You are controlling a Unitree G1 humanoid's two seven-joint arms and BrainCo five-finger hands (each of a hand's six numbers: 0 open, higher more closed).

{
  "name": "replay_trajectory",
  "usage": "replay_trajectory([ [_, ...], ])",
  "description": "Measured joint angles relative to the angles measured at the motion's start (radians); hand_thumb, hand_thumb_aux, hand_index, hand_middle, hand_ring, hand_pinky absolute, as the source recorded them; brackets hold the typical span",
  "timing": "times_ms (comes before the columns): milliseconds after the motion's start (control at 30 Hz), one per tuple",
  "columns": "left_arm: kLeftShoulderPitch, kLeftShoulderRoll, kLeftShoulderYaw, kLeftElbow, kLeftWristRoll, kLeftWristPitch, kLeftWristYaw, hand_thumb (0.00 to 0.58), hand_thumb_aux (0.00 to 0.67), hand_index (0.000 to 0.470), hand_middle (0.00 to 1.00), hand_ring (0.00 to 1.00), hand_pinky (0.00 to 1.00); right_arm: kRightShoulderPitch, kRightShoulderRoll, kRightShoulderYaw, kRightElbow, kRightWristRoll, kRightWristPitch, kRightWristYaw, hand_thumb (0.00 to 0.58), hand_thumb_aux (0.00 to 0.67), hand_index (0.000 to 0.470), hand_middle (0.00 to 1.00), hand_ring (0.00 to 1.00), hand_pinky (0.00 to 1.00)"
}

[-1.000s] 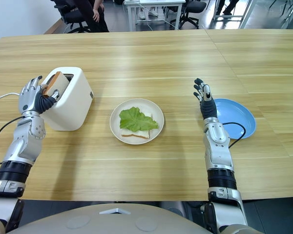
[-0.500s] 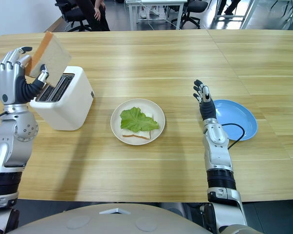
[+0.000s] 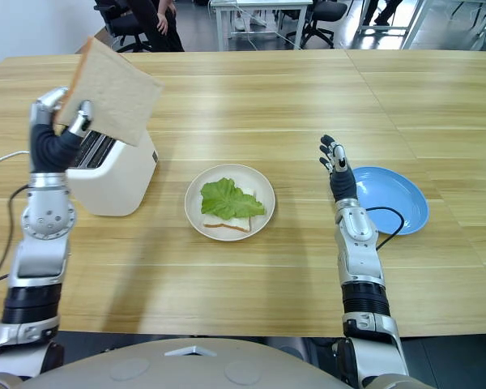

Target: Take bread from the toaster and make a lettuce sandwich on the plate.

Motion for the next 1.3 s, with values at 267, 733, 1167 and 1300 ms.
replay_trajectory([
  [267,-0.069,-0.089,-0.159,0.362,-0.126,0.027,-0.318,0.58,0.67,0.46,1.0,1.0,1.0,-0.003,0.003,0.0,0.011,-0.001,-0.002,0.001,0.0,0.0,0.0,0.0,0.0,0.0],
  [733,-0.142,-0.157,-0.254,0.677,-0.105,0.035,-0.463,0.58,0.67,0.46,1.0,1.0,1.0,-0.005,0.01,0.001,0.031,-0.01,-0.014,0.0,0.0,0.0,0.0,0.0,0.0,0.0],
  [1167,-0.265,-0.18,-0.329,0.869,0.044,-0.018,-0.398,0.58,0.67,0.46,1.0,1.0,1.0,0.025,-0.039,0.196,-0.015,-0.302,-0.156,-0.048,0.0,0.0,0.0,0.0,0.0,0.0],
  [1300,-0.322,-0.182,-0.38,0.958,0.122,-0.021,-0.352,0.58,0.67,0.46,1.0,1.0,1.0,0.021,-0.103,0.347,-0.047,-0.58,-0.222,-0.138,0.0,0.0,0.0,0.0,0.0,0.0],
])
